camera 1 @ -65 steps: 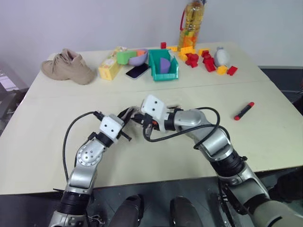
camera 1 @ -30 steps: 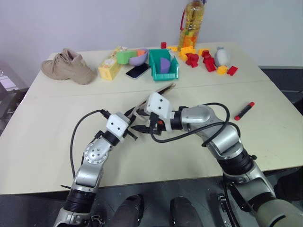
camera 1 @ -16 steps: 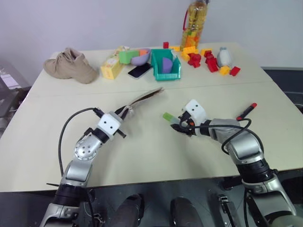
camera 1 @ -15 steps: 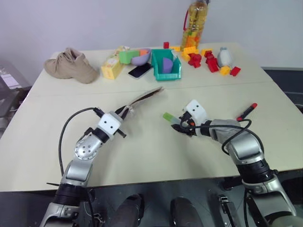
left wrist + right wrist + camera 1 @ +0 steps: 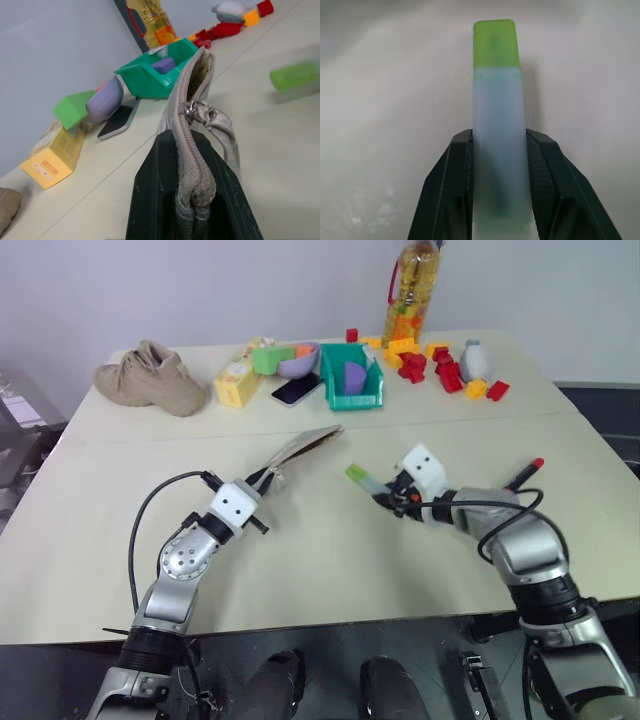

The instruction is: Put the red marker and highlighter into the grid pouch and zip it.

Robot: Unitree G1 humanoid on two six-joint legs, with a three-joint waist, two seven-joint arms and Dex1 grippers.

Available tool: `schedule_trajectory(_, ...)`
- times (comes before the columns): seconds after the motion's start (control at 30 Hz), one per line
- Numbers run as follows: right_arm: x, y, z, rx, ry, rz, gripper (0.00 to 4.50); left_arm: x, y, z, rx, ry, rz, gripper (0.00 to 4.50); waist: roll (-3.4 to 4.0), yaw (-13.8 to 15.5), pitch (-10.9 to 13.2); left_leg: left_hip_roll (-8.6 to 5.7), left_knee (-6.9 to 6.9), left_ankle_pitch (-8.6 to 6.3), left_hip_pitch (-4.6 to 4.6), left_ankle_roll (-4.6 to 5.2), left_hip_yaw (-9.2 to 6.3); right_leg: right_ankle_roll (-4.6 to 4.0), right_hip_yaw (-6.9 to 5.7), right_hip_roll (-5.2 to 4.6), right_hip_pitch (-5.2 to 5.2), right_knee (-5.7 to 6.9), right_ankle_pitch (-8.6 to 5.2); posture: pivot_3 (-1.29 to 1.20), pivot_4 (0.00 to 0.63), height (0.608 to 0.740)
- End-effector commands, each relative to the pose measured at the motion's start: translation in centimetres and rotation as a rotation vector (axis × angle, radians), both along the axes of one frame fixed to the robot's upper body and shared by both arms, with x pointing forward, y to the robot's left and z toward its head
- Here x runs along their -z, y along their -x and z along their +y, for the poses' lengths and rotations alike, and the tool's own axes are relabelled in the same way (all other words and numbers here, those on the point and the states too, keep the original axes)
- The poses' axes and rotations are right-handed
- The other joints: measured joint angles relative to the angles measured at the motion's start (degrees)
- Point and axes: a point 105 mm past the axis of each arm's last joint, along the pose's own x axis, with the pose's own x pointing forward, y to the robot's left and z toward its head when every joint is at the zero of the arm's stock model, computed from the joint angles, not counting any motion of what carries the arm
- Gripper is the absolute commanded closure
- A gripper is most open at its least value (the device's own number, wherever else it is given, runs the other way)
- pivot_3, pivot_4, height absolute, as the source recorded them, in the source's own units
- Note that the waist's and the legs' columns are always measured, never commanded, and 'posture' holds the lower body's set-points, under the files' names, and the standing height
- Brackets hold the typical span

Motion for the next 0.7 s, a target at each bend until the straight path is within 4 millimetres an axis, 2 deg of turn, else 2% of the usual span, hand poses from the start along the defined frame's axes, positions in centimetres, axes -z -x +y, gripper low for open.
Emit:
schedule_trajectory(0.03, -4.4, 0.1, 0.8, -0.065, -0.015, -0.135, 3.61, -1.2, 0.4, -0.5, 0.027, 0.019, -0.052, 4.50, 0.00, 0.0, 0.0, 0.00, -0.01, 0.00, 0.00, 0.00, 0.00, 0.00, 0.00, 0.00, 0.00, 0.00, 0.00, 0.00, 0.150, 0.740)
schedule_trajectory(0.27, -5.1, -0.2, 1.2, -0.063, -0.016, -0.147, 3.61, -1.3, 0.7, -1.6, 0.063, 0.033, -0.052, 4.50, -0.01, 0.3, 0.0, -0.01, 0.04, -0.01, -0.01, 0.02, -0.01, 0.00, -0.02, -0.02, 0.03, -0.01, 0.00, 0.00, 0.150, 0.740)
schedule_trajectory(0.7, -4.0, -0.2, 1.7, -0.066, -0.015, -0.106, 3.61, -1.5, 1.5, -2.9, 0.112, 0.055, -0.047, 4.50, -0.01, 0.2, 0.0, -0.01, 0.03, -0.01, -0.01, 0.02, 0.00, 0.00, -0.01, -0.02, 0.01, -0.01, 0.00, 0.00, 0.150, 0.740)
